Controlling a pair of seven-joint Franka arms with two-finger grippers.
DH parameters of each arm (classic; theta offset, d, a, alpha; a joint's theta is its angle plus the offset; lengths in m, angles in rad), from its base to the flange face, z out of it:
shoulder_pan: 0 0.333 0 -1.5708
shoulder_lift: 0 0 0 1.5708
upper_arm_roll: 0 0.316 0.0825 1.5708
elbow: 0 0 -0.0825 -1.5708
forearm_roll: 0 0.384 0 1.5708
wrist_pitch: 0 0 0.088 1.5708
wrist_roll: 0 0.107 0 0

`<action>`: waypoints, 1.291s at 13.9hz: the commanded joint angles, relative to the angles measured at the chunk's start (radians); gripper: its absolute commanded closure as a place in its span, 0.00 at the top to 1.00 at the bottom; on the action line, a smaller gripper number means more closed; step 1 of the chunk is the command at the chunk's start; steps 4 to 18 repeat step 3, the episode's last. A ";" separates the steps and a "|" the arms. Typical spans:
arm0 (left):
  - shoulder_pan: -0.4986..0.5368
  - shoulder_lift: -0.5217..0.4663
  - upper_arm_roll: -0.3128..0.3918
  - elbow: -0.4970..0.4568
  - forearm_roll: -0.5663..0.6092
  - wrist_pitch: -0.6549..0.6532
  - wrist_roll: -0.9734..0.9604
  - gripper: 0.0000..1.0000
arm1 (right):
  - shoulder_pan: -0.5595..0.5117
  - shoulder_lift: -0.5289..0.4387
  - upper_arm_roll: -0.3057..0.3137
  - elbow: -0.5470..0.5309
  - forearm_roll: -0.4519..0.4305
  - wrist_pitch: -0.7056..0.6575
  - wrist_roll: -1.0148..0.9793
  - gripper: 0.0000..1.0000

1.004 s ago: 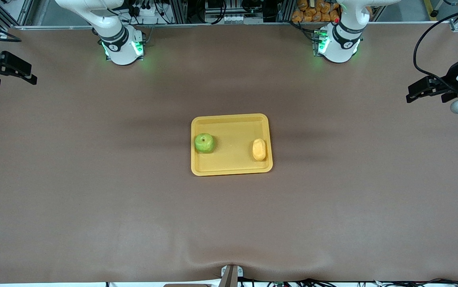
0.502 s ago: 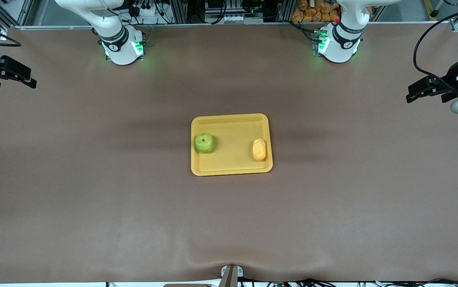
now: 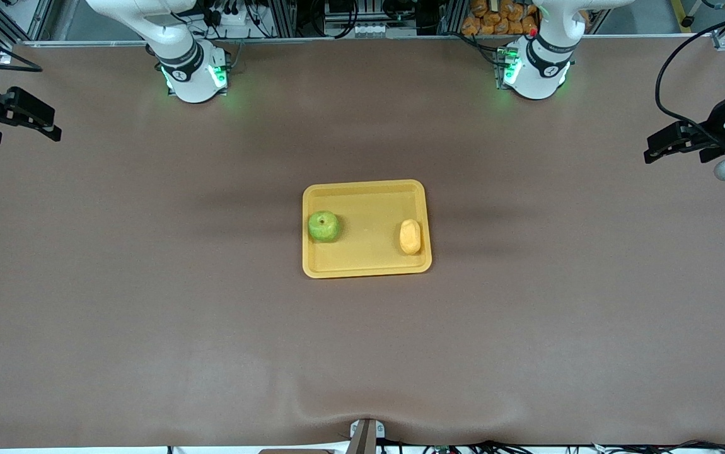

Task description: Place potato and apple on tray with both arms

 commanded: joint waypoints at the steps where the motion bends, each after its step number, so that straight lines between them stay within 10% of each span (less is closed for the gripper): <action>1: 0.006 0.002 0.001 0.005 -0.004 -0.008 0.020 1.00 | 0.004 -0.032 -0.012 -0.034 -0.024 0.016 -0.004 1.00; 18: 0.006 0.002 0.001 0.005 -0.004 -0.008 0.020 1.00 | -0.004 -0.032 -0.012 -0.035 -0.022 0.015 -0.004 1.00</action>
